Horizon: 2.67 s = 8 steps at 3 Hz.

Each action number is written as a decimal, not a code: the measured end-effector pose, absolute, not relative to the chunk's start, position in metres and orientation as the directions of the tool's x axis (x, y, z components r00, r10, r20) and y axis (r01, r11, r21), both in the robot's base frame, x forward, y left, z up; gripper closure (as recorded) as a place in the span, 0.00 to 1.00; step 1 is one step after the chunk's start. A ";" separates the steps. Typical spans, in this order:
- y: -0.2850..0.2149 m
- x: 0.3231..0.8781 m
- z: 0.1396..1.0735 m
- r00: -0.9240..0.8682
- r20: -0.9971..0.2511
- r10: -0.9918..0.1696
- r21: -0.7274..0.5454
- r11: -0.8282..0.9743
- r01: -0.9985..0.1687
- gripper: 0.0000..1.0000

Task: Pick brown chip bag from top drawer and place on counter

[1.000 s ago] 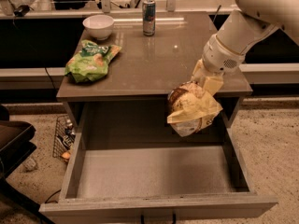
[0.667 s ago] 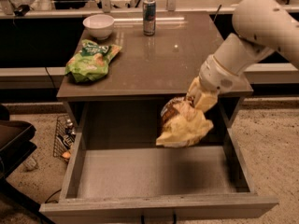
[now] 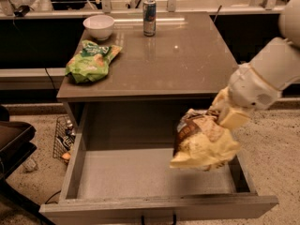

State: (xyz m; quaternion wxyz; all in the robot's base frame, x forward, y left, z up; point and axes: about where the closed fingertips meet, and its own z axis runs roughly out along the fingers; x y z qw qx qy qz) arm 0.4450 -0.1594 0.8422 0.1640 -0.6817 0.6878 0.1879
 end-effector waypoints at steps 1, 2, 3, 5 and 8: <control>-0.185 0.438 0.884 -0.045 -0.460 -0.887 -0.024 0.063 -0.998 1.00; -0.203 0.472 0.917 -0.035 -0.454 -0.890 -0.086 0.083 -0.993 1.00; -0.206 0.540 0.928 0.017 -0.507 -0.862 -0.156 0.073 -0.985 1.00; -0.146 0.689 0.899 0.192 -0.635 -0.748 -0.273 -0.015 -0.962 1.00; -0.125 0.740 0.955 0.345 -0.611 -0.712 -0.491 -0.001 -0.871 0.52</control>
Offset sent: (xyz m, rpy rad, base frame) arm 0.1281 -0.0665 0.1911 -0.0045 -0.3691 -0.1087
